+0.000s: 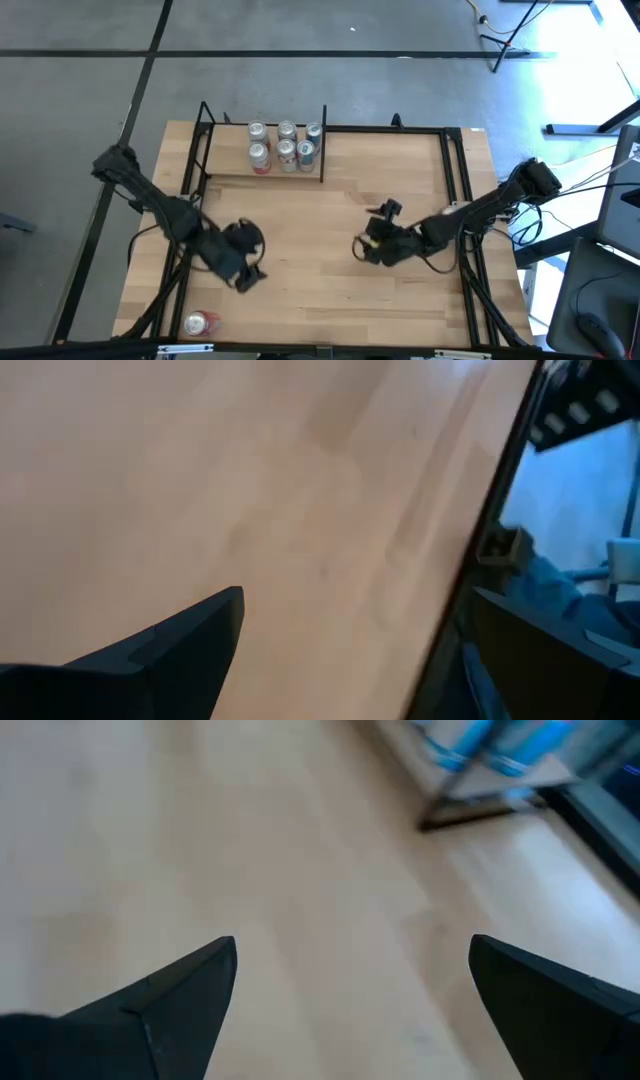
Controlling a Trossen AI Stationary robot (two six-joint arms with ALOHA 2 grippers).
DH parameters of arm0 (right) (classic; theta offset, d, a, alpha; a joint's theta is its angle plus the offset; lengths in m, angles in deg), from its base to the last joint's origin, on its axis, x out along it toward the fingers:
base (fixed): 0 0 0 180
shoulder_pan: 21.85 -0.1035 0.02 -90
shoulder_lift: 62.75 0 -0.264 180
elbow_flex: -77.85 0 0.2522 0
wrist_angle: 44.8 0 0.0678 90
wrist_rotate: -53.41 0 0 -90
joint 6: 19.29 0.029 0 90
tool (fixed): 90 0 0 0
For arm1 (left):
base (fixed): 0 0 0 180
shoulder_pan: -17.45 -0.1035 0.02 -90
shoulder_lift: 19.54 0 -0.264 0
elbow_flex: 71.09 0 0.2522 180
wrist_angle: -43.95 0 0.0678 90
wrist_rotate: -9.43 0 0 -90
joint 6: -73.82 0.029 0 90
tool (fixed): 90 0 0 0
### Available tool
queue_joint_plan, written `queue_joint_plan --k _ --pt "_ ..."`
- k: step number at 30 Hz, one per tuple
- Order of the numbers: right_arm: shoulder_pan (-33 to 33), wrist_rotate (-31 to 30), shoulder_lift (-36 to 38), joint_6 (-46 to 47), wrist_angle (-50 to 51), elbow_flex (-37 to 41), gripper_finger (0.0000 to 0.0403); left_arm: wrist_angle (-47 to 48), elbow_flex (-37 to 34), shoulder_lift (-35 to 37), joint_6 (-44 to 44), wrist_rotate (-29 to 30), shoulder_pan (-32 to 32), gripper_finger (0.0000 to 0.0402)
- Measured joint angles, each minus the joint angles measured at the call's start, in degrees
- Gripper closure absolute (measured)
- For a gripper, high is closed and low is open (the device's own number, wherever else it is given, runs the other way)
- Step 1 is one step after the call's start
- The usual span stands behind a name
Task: Place canned beverage on shelf
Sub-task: Put the bottom red soda can on the shelf
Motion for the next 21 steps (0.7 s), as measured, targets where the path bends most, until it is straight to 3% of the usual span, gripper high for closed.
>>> queue_joint_plan --k 11,16,21 --pt "-9.77 1.06 -0.01 -0.18 -10.02 -0.02 0.0020 23.51 18.64 -15.92 -30.62 -4.91 16.29 0.0028" --pt "-11.02 3.48 -0.04 3.77 -9.90 -0.02 0.0020 29.92 20.61 -17.79 -47.12 -9.91 23.29 0.0028" --pt "-13.74 3.50 -1.99 7.39 -10.05 -0.02 0.0020 30.14 20.61 -18.97 -61.33 -13.31 28.82 0.0028"
